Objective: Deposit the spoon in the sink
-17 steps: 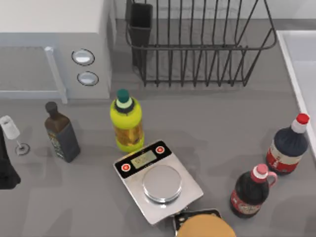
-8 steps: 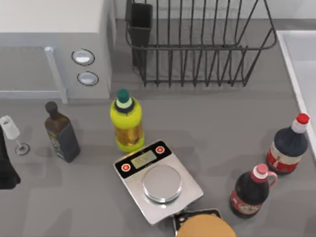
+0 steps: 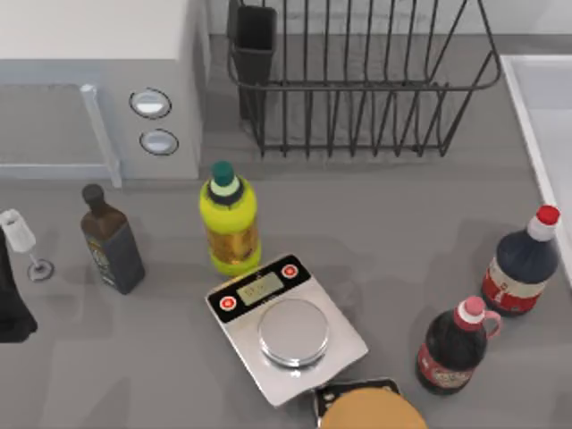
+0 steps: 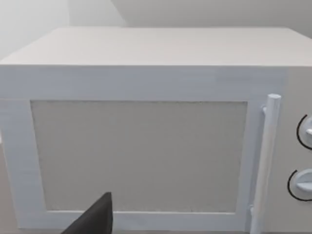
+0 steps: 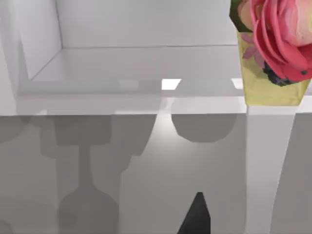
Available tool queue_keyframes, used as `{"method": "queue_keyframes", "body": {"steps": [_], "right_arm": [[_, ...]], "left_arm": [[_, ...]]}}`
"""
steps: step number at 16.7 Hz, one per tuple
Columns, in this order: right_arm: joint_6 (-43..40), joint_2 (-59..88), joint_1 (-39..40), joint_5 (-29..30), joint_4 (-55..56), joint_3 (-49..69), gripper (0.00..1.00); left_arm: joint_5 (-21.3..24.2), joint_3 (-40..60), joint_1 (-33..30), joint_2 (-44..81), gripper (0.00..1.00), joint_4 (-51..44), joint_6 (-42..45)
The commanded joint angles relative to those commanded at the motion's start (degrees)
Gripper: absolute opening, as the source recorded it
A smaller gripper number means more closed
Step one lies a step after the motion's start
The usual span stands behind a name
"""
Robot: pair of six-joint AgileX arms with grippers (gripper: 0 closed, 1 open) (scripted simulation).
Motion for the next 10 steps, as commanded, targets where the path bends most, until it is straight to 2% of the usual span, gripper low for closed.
{"method": "queue_keyframes", "body": {"steps": [6, 10], "right_arm": [[5.79, 26.51, 5.50, 0.31, -11.06, 39.48, 0.00], [9.55, 40.10, 9.00, 0.60, -16.05, 60.30, 0.00]], "left_arm": [[0.00, 0.00, 0.00, 0.00, 1.00, 0.00, 0.00], [0.00, 0.00, 0.00, 0.00, 1.00, 0.00, 0.00]]}}
